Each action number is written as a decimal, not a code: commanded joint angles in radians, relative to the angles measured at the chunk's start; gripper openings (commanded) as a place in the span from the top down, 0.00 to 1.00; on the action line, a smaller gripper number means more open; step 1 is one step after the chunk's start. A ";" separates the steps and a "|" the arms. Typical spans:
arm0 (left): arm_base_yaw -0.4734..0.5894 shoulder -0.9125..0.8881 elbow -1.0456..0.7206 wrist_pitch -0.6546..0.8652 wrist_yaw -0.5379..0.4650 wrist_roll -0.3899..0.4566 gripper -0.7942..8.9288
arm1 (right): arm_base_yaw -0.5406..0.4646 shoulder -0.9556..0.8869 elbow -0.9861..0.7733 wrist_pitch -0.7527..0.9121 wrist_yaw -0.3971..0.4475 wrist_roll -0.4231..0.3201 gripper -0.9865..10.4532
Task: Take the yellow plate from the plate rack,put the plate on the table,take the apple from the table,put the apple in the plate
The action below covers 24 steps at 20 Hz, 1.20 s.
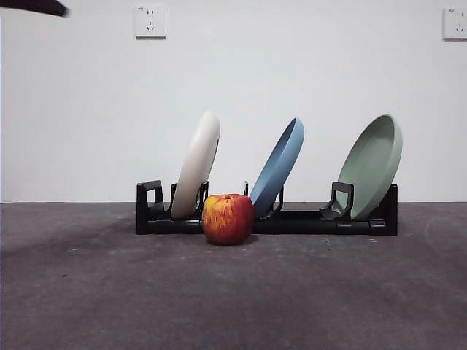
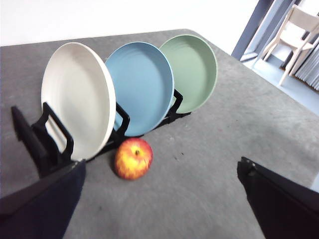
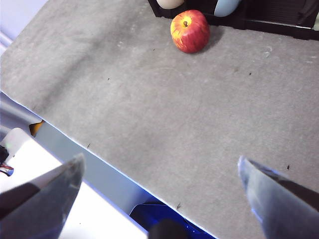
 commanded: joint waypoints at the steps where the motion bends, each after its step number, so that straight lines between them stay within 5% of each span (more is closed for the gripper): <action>1: -0.050 0.149 0.092 0.047 -0.031 -0.005 0.31 | 0.002 -0.002 0.003 0.001 -0.002 0.002 0.31; 11: -0.153 0.771 0.523 0.116 -0.142 -0.006 0.31 | 0.002 -0.002 0.003 0.001 -0.001 0.002 0.31; 18: -0.173 0.943 0.579 0.160 -0.198 -0.006 0.32 | 0.002 -0.002 0.003 0.001 -0.001 0.002 0.31; 22: -0.179 0.946 0.579 0.175 -0.182 -0.006 0.73 | 0.002 -0.001 0.003 0.001 -0.001 0.002 0.31; 24: -0.179 0.946 0.579 0.169 -0.182 -0.006 0.83 | 0.002 -0.001 0.003 0.001 -0.001 0.002 0.31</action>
